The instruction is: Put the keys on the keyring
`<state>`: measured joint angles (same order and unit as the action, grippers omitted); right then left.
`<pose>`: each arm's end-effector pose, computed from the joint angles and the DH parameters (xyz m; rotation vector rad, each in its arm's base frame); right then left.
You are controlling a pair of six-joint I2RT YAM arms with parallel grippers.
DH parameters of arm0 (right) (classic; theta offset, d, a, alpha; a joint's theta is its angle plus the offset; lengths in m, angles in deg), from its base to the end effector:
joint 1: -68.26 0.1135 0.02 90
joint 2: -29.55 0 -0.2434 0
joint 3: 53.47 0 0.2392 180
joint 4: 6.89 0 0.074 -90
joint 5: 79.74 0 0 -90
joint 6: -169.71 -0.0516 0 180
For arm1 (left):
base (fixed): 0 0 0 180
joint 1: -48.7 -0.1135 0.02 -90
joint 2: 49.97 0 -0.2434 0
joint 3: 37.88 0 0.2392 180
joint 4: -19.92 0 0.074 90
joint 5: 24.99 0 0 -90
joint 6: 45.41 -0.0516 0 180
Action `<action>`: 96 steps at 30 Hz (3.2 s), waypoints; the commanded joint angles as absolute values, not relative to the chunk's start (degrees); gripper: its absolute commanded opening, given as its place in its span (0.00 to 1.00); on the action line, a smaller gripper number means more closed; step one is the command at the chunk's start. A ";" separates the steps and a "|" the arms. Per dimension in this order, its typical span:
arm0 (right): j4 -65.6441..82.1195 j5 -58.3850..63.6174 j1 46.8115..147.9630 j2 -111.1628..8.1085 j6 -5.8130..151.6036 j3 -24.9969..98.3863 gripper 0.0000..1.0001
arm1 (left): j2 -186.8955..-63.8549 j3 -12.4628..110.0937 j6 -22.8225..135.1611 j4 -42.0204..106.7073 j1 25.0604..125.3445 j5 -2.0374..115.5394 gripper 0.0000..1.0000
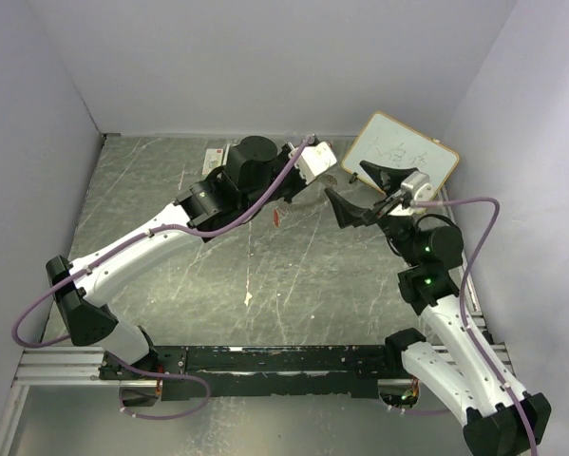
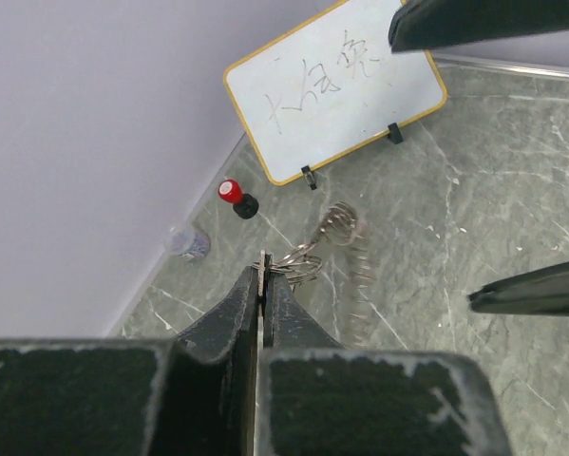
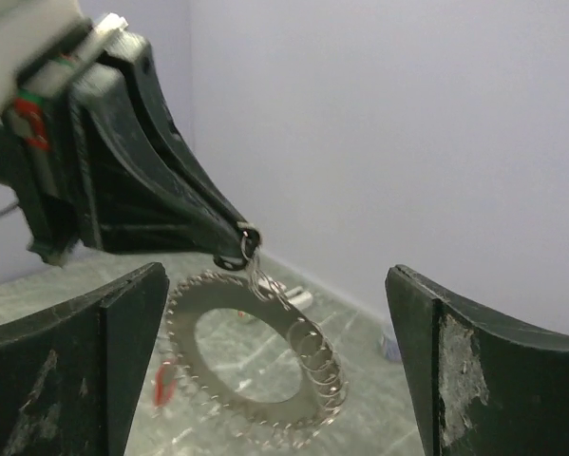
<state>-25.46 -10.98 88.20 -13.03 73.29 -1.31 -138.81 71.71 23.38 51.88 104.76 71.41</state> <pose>0.1669 0.0804 0.3756 -0.4644 1.0363 0.6103 0.2067 -0.2968 0.4172 1.0451 1.4382 -0.3420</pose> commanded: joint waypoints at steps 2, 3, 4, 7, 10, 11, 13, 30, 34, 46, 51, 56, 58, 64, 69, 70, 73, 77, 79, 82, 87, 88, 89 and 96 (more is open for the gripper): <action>-17.77 -9.25 88.22 -14.01 76.72 -0.01 1.00 | -136.99 74.21 22.03 50.97 104.96 73.63 0.07; -18.07 -9.02 88.21 -13.96 77.03 -0.27 1.00 | -136.87 74.06 22.00 51.00 104.98 73.63 0.07; -18.03 -8.92 88.27 -13.87 77.33 -0.41 0.99 | -136.81 73.97 22.00 50.97 104.96 73.57 0.07; -18.75 -10.23 88.21 -13.85 77.87 -0.98 0.70 | -136.72 74.21 21.94 51.39 104.96 73.26 0.07; -18.32 -11.19 88.23 -14.68 78.34 -0.54 0.63 | -136.92 74.99 22.00 52.61 104.90 72.23 0.07; -17.35 -11.62 88.23 -15.27 78.73 0.34 0.62 | -137.04 75.15 22.00 53.04 104.95 71.98 0.07; -14.83 -13.56 88.22 -17.22 79.64 2.54 0.59 | -137.18 75.46 21.92 53.61 104.97 71.48 0.07; -12.35 -17.59 89.97 -24.94 79.06 8.24 0.48 | -138.34 76.14 21.65 55.19 104.96 69.42 0.07; -12.33 -17.58 90.89 -25.82 79.18 8.73 0.46 | -138.60 76.09 21.66 55.30 104.96 69.00 0.07; -12.54 -15.67 93.03 -28.38 79.76 9.97 0.34 | -139.15 76.39 21.65 55.72 105.04 67.90 0.07; -12.75 -14.21 93.22 -27.84 79.85 9.82 0.13 | -139.34 76.17 21.66 55.89 105.04 67.98 0.07; -14.32 -12.07 93.22 -25.05 79.81 8.04 0.00 | -138.66 74.31 22.27 54.71 105.06 70.03 0.07; -15.38 -11.17 93.22 -23.16 79.88 6.75 0.00 | -137.69 72.66 23.23 52.76 105.03 72.61 0.07; -19.16 -9.55 93.22 -17.60 80.26 2.51 0.00 | -136.37 68.84 27.70 48.71 102.95 76.15 0.07; -20.40 -9.55 93.22 -15.40 80.79 1.50 0.00 | -134.39 63.55 28.82 44.26 101.70 72.85 0.07; -20.65 -9.58 93.22 -15.03 80.79 1.36 0.00 | -134.34 63.07 28.93 44.14 101.56 72.76 0.07; -22.45 -9.74 93.22 -13.75 80.56 0.50 0.00 | -134.95 62.36 29.20 44.27 101.39 72.06 0.07; -24.20 -10.62 93.24 -13.89 80.13 0.46 0.00 | -134.81 58.90 29.86 42.47 101.37 68.91 0.07; -24.70 -11.10 93.22 -14.68 79.93 0.79 0.00 | -134.08 56.26 30.54 40.82 101.35 67.09 0.07; -25.70 -11.57 93.23 -15.70 79.73 1.31 0.00 | -133.95 54.23 31.42 40.50 101.36 64.19 0.07; -22.61 -9.93 93.18 -18.07 78.90 4.92 0.00 | -132.64 52.41 32.81 39.58 101.35 65.74 0.07; -20.56 -9.31 93.22 -18.84 78.80 6.04 0.00 | -132.29 52.38 32.75 39.64 101.37 66.29 0.07; -17.73 -8.61 93.22 -19.76 78.63 7.42 0.12 | -132.00 52.66 32.65 40.02 101.35 66.84 0.07; -5.93 -12.43 93.30 -25.76 79.81 11.02 0.48 | -131.39 55.59 31.03 42.57 101.35 68.50 0.07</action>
